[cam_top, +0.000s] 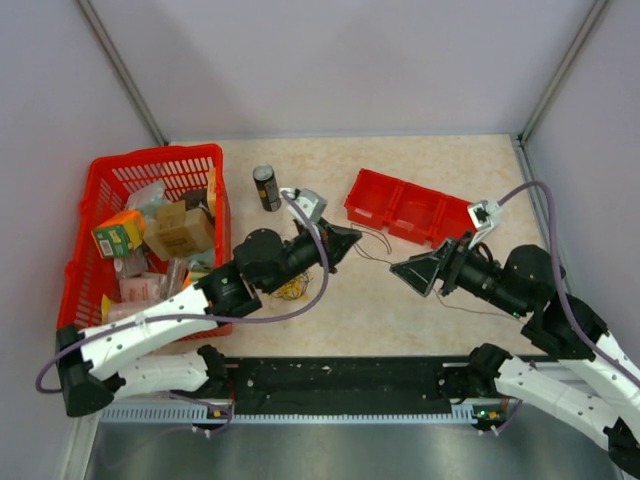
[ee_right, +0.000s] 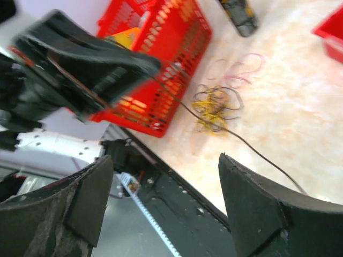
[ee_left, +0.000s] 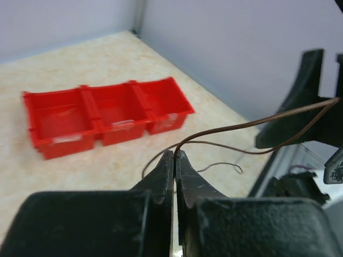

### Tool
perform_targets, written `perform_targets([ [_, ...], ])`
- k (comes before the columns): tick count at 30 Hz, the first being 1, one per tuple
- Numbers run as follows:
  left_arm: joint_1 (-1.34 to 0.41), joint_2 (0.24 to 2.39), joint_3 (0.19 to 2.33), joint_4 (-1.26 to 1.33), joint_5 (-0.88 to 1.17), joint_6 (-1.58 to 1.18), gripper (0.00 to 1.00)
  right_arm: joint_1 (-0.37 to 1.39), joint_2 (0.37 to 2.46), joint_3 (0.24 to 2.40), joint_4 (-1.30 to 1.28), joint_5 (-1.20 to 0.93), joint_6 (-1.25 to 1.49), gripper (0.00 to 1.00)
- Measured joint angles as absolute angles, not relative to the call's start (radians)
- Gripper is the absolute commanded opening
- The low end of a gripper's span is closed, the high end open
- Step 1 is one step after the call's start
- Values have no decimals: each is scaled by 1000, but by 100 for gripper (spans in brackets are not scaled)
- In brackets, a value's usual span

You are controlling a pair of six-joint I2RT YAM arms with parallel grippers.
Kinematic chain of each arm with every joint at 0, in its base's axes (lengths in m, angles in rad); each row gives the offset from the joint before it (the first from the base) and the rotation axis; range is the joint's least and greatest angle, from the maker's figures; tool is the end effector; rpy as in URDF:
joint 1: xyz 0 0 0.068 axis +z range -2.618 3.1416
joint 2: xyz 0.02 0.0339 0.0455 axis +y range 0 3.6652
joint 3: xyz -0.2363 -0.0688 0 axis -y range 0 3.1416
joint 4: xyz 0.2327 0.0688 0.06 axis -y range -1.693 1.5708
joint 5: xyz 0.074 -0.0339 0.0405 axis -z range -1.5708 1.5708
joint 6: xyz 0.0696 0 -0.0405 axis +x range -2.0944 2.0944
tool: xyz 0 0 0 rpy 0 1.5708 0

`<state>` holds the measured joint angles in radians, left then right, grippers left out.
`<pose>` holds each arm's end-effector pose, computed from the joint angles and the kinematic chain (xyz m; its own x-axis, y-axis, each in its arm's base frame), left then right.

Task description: Untangle the cables

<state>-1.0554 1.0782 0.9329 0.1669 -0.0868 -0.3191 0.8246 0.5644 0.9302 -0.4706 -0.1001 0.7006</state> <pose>0.1484 -0.2498 0.3505 -0.2484 -0.1955 -0.9487 0.7858 0.5319 -0.3154 0.1026 0.1212 0.3642 -0.5688 0.3297 -0.7535 -0.5643 0.5101 0.6491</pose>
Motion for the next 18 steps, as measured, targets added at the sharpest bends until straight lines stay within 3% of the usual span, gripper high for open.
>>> perform_targets([
  [9,-866,810,892,-106,-226,-294,0,825,499,841,-626,73,685,86],
  [18,-854,927,862,-148,-72,-377,0,825,633,531,-490,6,744,86],
])
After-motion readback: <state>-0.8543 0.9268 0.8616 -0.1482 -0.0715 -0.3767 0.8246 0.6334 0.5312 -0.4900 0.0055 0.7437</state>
